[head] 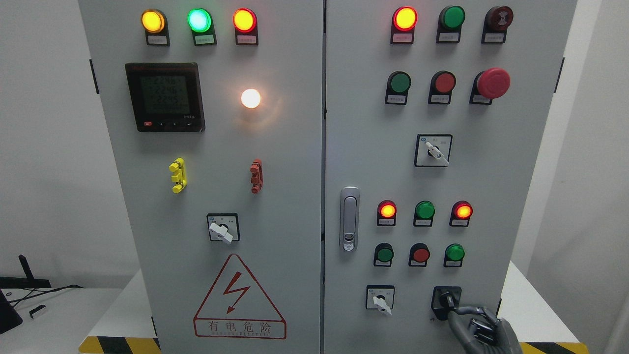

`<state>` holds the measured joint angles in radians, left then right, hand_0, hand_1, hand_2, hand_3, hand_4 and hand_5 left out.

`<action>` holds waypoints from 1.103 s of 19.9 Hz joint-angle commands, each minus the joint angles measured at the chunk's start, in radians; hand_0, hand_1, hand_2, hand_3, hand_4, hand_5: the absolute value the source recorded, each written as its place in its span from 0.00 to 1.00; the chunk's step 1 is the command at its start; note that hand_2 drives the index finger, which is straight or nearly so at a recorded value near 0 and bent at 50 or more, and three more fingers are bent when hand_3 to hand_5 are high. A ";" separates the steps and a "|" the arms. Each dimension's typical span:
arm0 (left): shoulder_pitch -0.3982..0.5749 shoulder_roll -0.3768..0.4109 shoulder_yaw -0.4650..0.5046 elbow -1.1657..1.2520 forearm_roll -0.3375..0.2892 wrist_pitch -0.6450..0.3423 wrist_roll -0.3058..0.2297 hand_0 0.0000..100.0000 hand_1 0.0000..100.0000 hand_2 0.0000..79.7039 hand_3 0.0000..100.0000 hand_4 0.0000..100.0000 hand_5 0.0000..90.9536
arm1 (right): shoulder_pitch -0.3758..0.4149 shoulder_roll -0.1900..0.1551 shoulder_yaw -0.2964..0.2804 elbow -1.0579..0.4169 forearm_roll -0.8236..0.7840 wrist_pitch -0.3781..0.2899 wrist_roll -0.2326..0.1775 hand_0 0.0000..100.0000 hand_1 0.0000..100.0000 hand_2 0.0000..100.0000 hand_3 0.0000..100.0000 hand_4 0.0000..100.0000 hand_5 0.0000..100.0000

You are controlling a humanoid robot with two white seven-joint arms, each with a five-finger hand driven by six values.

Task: Trip black knob to open circuit
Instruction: 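Close the right hand's fingers around the black knob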

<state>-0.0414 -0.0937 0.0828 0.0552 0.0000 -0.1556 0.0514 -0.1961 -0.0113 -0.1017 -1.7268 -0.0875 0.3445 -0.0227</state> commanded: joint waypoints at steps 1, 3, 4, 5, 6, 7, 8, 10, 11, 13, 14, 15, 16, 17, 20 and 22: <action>0.000 -0.001 0.000 0.000 -0.031 -0.001 0.004 0.12 0.39 0.00 0.00 0.00 0.00 | -0.002 -0.013 0.010 0.010 0.000 -0.001 0.000 0.38 0.75 0.49 1.00 0.96 0.89; 0.000 0.000 0.000 0.000 -0.031 -0.001 0.004 0.12 0.39 0.00 0.00 0.00 0.00 | -0.002 -0.013 0.010 0.010 0.000 -0.001 0.000 0.38 0.75 0.49 1.00 0.96 0.89; 0.000 0.000 0.000 0.000 -0.031 -0.001 0.004 0.12 0.39 0.00 0.00 0.00 0.00 | -0.002 -0.013 0.010 0.010 0.000 -0.001 0.000 0.38 0.75 0.49 1.00 0.96 0.89; 0.000 0.000 0.000 0.000 -0.031 -0.001 0.004 0.12 0.39 0.00 0.00 0.00 0.00 | 0.001 -0.013 0.008 0.010 0.000 -0.001 0.000 0.38 0.75 0.49 1.00 0.96 0.88; 0.000 0.000 0.000 0.000 -0.031 -0.001 0.004 0.12 0.39 0.00 0.00 0.00 0.00 | 0.001 -0.013 0.010 0.010 0.000 -0.001 0.000 0.38 0.75 0.49 1.00 0.96 0.88; 0.000 0.000 0.000 0.000 -0.031 -0.001 0.004 0.12 0.39 0.00 0.00 0.00 0.00 | 0.001 -0.013 0.008 0.009 0.000 -0.001 0.000 0.38 0.75 0.49 1.00 0.96 0.88; 0.000 0.000 0.000 0.000 -0.031 -0.001 0.004 0.12 0.39 0.00 0.00 0.00 0.00 | 0.001 -0.012 0.010 0.009 0.000 -0.001 0.000 0.38 0.75 0.49 1.00 0.96 0.88; 0.000 0.000 0.000 0.000 -0.031 -0.001 0.004 0.12 0.39 0.00 0.00 0.00 0.00 | 0.001 -0.012 0.010 0.009 0.000 -0.001 0.000 0.39 0.75 0.49 1.00 0.96 0.89; 0.000 -0.001 0.000 0.000 -0.031 -0.001 0.004 0.12 0.39 0.00 0.00 0.00 0.00 | 0.003 -0.012 0.010 0.007 0.000 -0.001 -0.002 0.39 0.75 0.49 1.00 0.96 0.89; 0.000 0.000 0.000 0.000 -0.031 -0.001 0.004 0.12 0.39 0.00 0.00 0.00 0.00 | 0.003 -0.013 0.008 0.007 0.000 -0.001 0.000 0.39 0.75 0.49 1.00 0.96 0.89; 0.000 0.000 0.000 0.000 -0.031 -0.001 0.004 0.12 0.39 0.00 0.00 0.00 0.00 | 0.003 -0.013 0.008 0.006 0.000 -0.001 0.000 0.39 0.75 0.49 1.00 0.96 0.89; 0.000 -0.001 0.000 0.000 -0.031 -0.001 0.004 0.12 0.39 0.00 0.00 0.00 0.00 | 0.003 -0.013 0.008 0.006 0.000 -0.001 0.000 0.39 0.75 0.49 1.00 0.96 0.89; 0.000 -0.001 0.000 0.000 -0.031 -0.001 0.004 0.12 0.39 0.00 0.00 0.00 0.00 | 0.004 -0.012 0.008 0.003 0.000 -0.001 0.000 0.39 0.75 0.49 1.00 0.96 0.89; 0.000 0.000 0.000 0.000 -0.031 -0.001 0.004 0.12 0.39 0.00 0.00 0.00 0.00 | 0.004 -0.012 0.010 0.003 0.000 -0.001 0.000 0.39 0.75 0.49 1.00 0.96 0.89; 0.000 0.000 0.000 0.000 -0.031 -0.001 0.004 0.12 0.39 0.00 0.00 0.00 0.00 | 0.004 -0.012 0.010 0.001 0.000 -0.001 -0.002 0.39 0.75 0.49 1.00 0.96 0.88; 0.000 0.000 0.000 0.000 -0.031 -0.001 0.004 0.12 0.39 0.00 0.00 0.00 0.00 | 0.004 -0.012 0.010 0.000 0.000 -0.001 -0.002 0.39 0.75 0.49 1.00 0.96 0.88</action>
<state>-0.0414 -0.0937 0.0828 0.0552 0.0000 -0.1556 0.0546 -0.1924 -0.0017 -0.0940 -1.7225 -0.0874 0.3442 -0.0242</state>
